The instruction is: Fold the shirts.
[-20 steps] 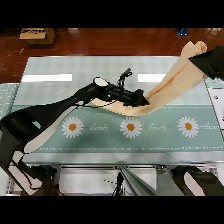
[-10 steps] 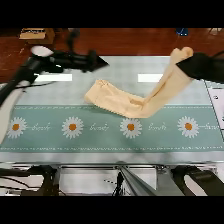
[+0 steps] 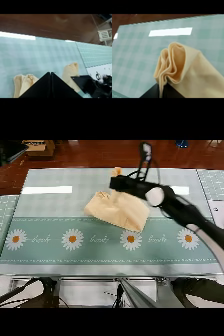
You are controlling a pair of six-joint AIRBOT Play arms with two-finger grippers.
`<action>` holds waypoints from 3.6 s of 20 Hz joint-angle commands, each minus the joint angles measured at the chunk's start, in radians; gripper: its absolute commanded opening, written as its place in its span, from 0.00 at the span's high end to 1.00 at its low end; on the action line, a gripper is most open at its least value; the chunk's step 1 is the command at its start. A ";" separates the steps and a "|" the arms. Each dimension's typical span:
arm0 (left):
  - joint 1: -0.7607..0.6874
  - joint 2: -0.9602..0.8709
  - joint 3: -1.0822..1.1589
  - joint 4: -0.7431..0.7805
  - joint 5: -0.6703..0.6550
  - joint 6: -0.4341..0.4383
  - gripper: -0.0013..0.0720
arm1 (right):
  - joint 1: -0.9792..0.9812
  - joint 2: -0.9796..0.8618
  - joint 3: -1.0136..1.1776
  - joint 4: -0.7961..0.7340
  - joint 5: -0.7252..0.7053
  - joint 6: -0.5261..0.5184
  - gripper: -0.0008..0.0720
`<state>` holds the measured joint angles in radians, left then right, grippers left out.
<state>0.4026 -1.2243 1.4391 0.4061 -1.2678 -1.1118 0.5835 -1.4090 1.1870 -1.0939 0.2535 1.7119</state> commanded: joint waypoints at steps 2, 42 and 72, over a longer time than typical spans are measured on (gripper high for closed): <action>0.049 0.053 0.000 0.005 -0.082 0.001 0.96 | 0.134 -0.191 0.000 0.154 -0.238 0.021 0.96; -0.043 0.023 -0.162 0.174 0.018 0.000 0.96 | -0.530 0.307 -0.396 0.305 0.468 -0.325 0.96; 0.047 -0.298 -0.158 0.182 0.389 0.109 0.96 | -1.878 0.724 -0.356 -1.049 1.434 -0.246 0.96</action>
<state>0.4206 -1.5196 1.2797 0.5877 -0.8921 -1.0084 -1.2659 -0.6849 0.8711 -2.0109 1.6966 1.4731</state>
